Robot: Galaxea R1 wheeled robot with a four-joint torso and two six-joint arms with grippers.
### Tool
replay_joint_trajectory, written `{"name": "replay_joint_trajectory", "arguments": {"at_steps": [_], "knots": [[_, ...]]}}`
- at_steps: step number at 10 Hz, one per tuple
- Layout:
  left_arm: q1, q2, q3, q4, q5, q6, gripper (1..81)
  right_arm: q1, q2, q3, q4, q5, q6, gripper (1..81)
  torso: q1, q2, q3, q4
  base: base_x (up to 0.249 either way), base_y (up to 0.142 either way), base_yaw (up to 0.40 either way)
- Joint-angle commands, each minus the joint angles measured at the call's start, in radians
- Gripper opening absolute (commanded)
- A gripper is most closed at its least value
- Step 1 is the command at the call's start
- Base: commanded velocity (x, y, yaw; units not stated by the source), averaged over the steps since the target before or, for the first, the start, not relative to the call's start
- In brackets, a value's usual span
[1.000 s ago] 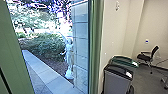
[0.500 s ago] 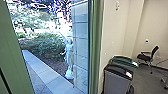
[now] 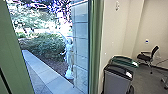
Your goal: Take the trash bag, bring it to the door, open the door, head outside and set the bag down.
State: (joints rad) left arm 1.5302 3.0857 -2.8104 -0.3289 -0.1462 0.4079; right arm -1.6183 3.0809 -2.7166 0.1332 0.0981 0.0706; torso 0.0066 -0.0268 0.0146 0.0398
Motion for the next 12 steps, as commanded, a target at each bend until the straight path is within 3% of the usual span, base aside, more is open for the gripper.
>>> {"name": "replay_joint_trajectory", "arguments": {"at_steps": [1, 12], "knots": [[-0.057, 0.001, -0.001, 0.024, 0.048, 0.005, 1.0, 0.040, 0.011, 0.006, -0.009, -0.054, -0.005, 81.1, 0.000, 0.000, 0.000, 0.000, 0.000, 0.000, 0.000], [-0.057, -0.002, -0.001, 0.025, 0.051, 0.006, 1.0, 0.044, 0.011, 0.005, -0.009, -0.054, -0.005, 81.1, -0.001, 0.000, 0.000, 0.000, 0.000, 0.000, 0.134]]}}
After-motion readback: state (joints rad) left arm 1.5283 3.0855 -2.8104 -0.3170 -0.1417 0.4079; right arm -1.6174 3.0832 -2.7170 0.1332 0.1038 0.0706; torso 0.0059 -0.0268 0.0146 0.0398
